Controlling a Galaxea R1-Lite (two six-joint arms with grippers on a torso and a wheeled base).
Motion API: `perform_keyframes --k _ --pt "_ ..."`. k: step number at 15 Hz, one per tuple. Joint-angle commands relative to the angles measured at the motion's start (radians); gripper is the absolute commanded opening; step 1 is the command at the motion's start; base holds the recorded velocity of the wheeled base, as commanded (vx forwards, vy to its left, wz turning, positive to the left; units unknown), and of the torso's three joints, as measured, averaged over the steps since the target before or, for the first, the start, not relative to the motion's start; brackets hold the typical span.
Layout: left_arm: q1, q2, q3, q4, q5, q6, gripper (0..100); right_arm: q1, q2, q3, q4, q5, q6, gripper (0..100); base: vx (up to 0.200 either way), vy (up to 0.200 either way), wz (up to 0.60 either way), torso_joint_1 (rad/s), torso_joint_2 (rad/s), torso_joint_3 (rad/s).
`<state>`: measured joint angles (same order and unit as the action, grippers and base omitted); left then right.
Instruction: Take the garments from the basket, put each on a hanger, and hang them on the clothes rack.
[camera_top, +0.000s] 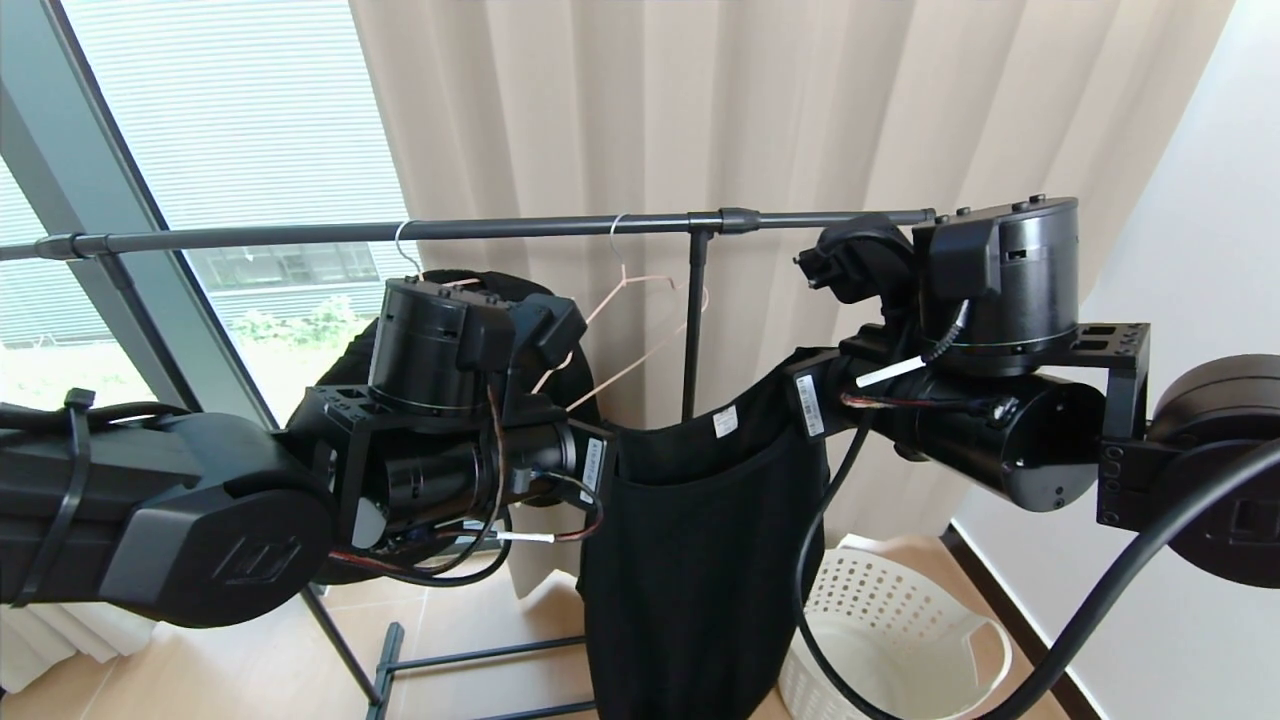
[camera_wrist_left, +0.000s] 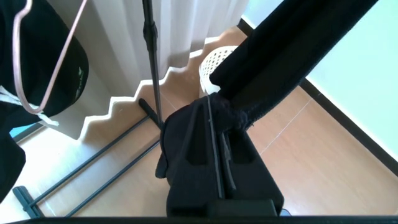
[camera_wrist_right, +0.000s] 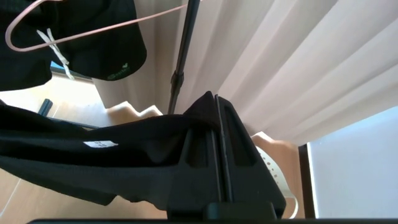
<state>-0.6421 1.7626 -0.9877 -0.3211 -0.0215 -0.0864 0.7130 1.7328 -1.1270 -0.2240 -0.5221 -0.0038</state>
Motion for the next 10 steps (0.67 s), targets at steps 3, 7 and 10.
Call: perform_keyframes --k 3,7,10 --pt "0.007 0.002 0.011 -0.001 0.0 -0.001 0 0.0 0.041 -0.036 0.0 -0.001 -0.001 0 0.0 0.0 0.0 0.0 0.0 0.0" --pt "0.009 0.0 -0.009 -0.001 0.003 -0.001 0 0.0 0.03 -0.031 0.005 0.001 -0.002 0 0.0 0.0 0.0 0.0 0.0 0.0" --pt "0.009 0.003 -0.011 -0.001 0.003 0.0 0 0.0 0.018 -0.023 0.009 -0.001 -0.004 0 0.0 0.0 0.0 0.0 0.0 0.0"
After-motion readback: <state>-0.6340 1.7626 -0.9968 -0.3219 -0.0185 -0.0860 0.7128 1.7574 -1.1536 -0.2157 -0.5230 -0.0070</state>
